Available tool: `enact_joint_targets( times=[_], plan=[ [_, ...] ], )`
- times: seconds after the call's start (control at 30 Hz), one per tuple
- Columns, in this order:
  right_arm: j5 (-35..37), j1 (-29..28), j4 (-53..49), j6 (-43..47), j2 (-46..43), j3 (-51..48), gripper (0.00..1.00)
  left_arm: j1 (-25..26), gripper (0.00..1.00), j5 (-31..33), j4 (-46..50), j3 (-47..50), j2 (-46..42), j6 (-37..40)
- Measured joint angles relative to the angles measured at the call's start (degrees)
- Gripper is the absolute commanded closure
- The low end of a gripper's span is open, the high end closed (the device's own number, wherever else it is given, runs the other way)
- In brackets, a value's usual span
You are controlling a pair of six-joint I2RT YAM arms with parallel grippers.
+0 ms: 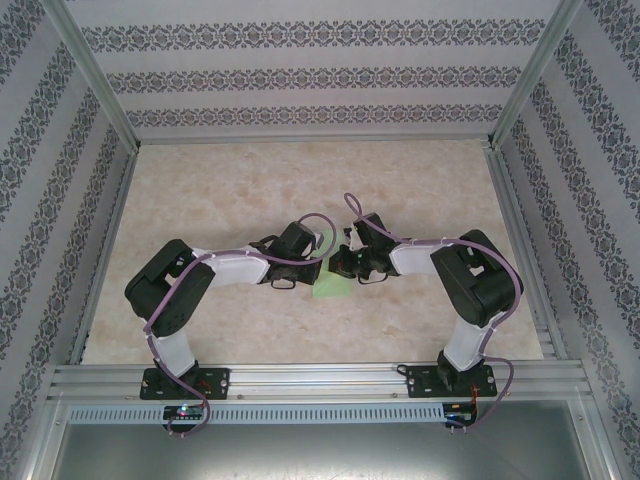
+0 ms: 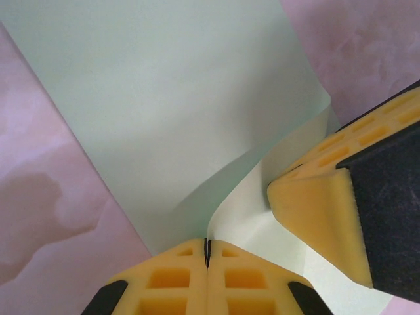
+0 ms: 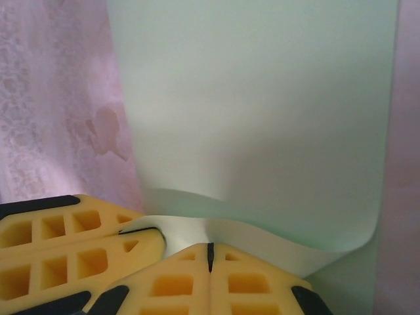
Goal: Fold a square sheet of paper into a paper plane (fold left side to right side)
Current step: Fold the triangle a second time at the center of the table.
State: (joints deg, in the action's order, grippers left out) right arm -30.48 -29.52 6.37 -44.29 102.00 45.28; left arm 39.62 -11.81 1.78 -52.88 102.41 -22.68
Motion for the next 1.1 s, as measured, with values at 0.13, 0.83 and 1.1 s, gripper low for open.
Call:
enact_joint_targets(
  times=[0.13,0.83,1.1],
  plan=[
    [0.3,-0.2,-0.2,0.8,0.0,0.0,1.00,0.0,0.98,0.0,0.0,0.0,0.0,0.0],
    [0.7,-0.3,-0.3,1.7,0.0,0.0,1.00,0.0,0.76,-5.8,1.2,3.3,-15.2,-3.3],
    [0.7,-0.3,-1.0,2.3,0.0,0.4,1.00,0.0,0.79,-15.7,-2.1,6.3,-10.8,-7.9]
  ],
)
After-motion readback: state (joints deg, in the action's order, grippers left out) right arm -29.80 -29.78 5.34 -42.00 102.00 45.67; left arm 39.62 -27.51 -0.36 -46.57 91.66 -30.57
